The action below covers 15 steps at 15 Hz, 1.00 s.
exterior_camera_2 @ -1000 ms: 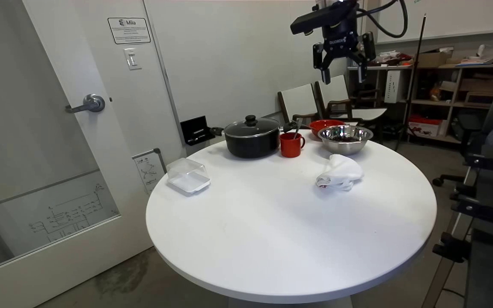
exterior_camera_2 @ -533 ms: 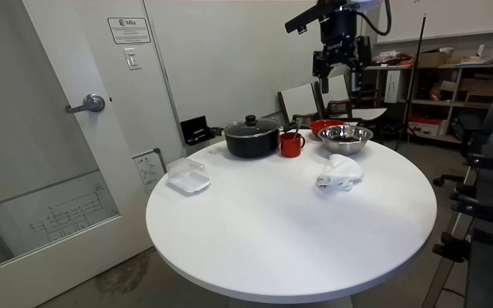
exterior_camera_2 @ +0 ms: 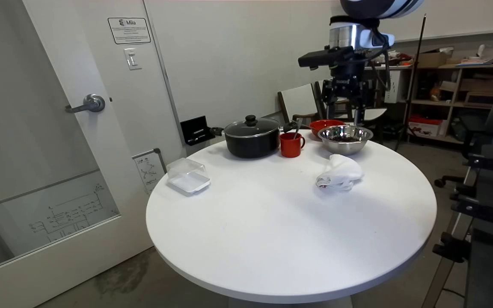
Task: Use the towel to wipe the table
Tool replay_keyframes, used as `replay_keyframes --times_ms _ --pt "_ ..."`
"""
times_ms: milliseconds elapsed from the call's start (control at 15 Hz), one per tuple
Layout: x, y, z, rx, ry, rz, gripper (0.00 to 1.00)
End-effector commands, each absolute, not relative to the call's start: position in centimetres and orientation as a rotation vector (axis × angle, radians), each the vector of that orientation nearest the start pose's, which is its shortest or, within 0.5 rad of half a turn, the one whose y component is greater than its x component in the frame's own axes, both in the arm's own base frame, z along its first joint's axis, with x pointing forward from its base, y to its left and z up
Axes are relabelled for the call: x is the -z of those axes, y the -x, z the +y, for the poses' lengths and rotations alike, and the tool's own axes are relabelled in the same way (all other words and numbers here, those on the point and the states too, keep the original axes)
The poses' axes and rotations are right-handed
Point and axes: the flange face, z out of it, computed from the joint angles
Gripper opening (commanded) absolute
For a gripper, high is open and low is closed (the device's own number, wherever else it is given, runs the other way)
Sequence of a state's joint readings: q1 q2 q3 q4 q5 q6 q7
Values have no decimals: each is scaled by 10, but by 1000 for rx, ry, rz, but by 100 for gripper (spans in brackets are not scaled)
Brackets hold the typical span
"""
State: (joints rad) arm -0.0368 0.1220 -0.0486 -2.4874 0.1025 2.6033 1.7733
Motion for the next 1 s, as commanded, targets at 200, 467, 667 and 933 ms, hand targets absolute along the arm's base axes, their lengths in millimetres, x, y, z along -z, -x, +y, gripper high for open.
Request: replay_keyframes --times_ms 200,467,667,933 --pt "-202 -477 -61 -18 1722 2600 100" --pt "-187 -482 -65 -2 1715 2609 100" --pt "-175 -488 -61 29 1772 2547 100" --pt "-157 -499 -58 37 1834 2496 100"
